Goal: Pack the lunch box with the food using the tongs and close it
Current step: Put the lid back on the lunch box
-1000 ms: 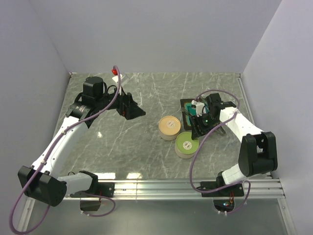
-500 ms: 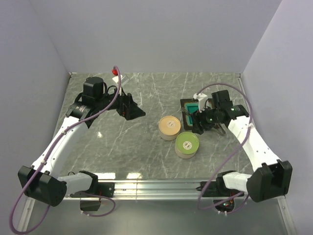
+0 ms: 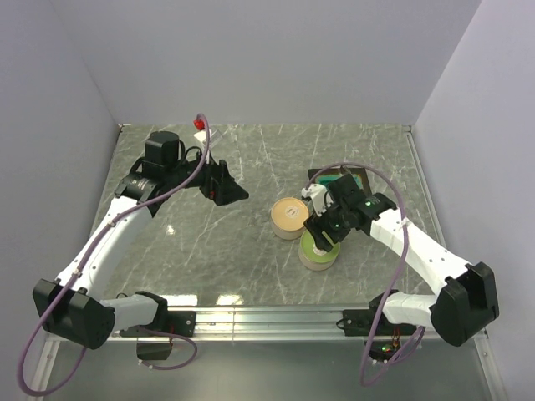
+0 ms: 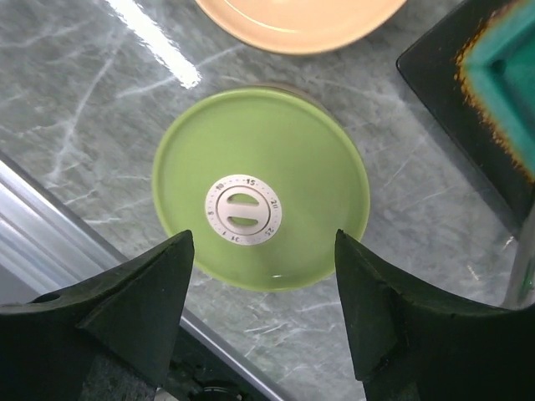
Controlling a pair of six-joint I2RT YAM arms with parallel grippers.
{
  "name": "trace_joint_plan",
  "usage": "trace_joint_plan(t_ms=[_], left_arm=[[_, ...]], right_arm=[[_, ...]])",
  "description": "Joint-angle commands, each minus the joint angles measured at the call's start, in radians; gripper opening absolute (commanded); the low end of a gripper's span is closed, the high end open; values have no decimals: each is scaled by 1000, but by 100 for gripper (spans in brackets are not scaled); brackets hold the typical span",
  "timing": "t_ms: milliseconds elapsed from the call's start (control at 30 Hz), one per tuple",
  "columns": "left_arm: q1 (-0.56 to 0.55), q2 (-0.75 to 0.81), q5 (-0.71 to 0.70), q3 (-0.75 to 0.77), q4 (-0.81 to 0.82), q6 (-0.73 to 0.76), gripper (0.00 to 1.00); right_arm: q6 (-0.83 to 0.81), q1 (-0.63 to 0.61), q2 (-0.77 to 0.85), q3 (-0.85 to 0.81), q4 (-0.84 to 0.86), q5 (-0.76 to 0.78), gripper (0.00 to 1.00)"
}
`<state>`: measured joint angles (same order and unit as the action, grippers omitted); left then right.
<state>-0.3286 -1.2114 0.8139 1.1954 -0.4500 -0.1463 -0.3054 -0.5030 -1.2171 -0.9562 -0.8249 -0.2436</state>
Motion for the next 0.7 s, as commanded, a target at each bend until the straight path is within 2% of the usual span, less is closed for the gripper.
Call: trace_joint_plan(t_ms=[0, 300, 667], left_arm=[[0, -10, -5, 50, -6, 27, 99], [-1, -8, -4, 38, -10, 33, 99], [0, -5, -2, 23, -16, 42, 100]], right_arm=[[35, -9, -16, 34, 67, 40, 76], [58, -16, -74, 73, 150, 59, 76], [15, -17, -173, 43, 55, -22, 75]])
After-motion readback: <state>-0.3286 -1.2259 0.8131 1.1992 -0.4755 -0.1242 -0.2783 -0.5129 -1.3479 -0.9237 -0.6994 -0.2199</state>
